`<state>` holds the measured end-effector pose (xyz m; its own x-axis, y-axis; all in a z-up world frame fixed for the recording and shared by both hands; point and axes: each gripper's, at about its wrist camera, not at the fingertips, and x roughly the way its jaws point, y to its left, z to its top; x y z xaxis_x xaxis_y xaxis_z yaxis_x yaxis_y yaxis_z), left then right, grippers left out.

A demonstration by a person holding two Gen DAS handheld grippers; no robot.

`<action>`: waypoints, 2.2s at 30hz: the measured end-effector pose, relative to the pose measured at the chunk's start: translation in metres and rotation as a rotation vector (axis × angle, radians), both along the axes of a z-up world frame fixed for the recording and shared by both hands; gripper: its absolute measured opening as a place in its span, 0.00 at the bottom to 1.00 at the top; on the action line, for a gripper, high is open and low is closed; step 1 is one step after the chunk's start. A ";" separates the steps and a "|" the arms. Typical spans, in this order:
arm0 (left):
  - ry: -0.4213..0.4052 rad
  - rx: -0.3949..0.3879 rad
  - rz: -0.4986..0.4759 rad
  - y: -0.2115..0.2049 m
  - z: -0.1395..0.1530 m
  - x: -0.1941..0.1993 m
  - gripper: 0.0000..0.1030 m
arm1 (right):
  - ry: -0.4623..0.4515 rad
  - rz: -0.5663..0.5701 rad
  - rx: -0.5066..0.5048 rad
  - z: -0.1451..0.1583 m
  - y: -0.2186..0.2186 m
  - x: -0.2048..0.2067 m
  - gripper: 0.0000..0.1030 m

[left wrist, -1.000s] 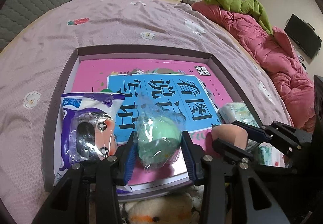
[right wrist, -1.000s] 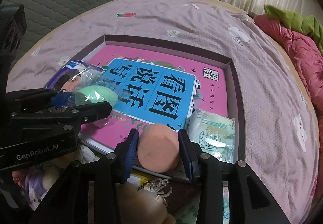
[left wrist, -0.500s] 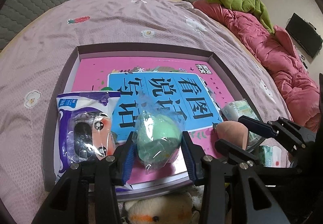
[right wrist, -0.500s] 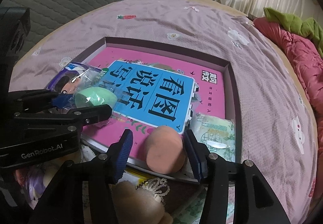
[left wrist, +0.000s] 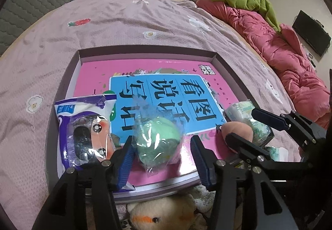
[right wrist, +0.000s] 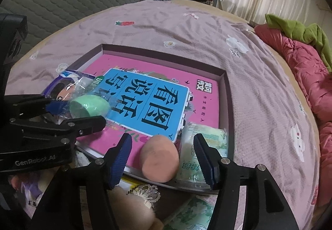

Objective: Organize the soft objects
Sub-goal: 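Lower the bagged green ball into the tray box and open the left tool, then withdraw both tools from the tray box toward the pile of teddy bears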

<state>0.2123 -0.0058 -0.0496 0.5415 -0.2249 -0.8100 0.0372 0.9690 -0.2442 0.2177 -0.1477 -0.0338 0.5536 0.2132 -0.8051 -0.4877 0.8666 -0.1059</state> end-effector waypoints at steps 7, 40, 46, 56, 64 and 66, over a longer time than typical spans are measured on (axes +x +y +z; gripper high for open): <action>-0.040 -0.017 0.023 0.010 0.014 -0.004 0.54 | -0.022 -0.010 0.007 0.004 -0.003 0.000 0.64; -0.134 0.023 0.108 0.040 0.046 -0.035 0.55 | -0.213 -0.009 0.135 0.044 -0.012 -0.017 0.71; -0.159 0.036 0.136 0.047 0.052 -0.048 0.55 | -0.233 -0.036 0.175 0.049 -0.020 -0.024 0.72; -0.189 0.066 0.141 0.038 0.057 -0.078 0.55 | -0.280 -0.094 0.238 0.069 -0.040 -0.057 0.73; -0.168 0.093 0.122 0.030 0.052 -0.108 0.55 | -0.230 -0.189 0.292 0.068 -0.063 -0.075 0.73; -0.168 0.096 0.118 0.029 0.052 -0.114 0.55 | -0.220 -0.210 0.299 0.067 -0.066 -0.080 0.73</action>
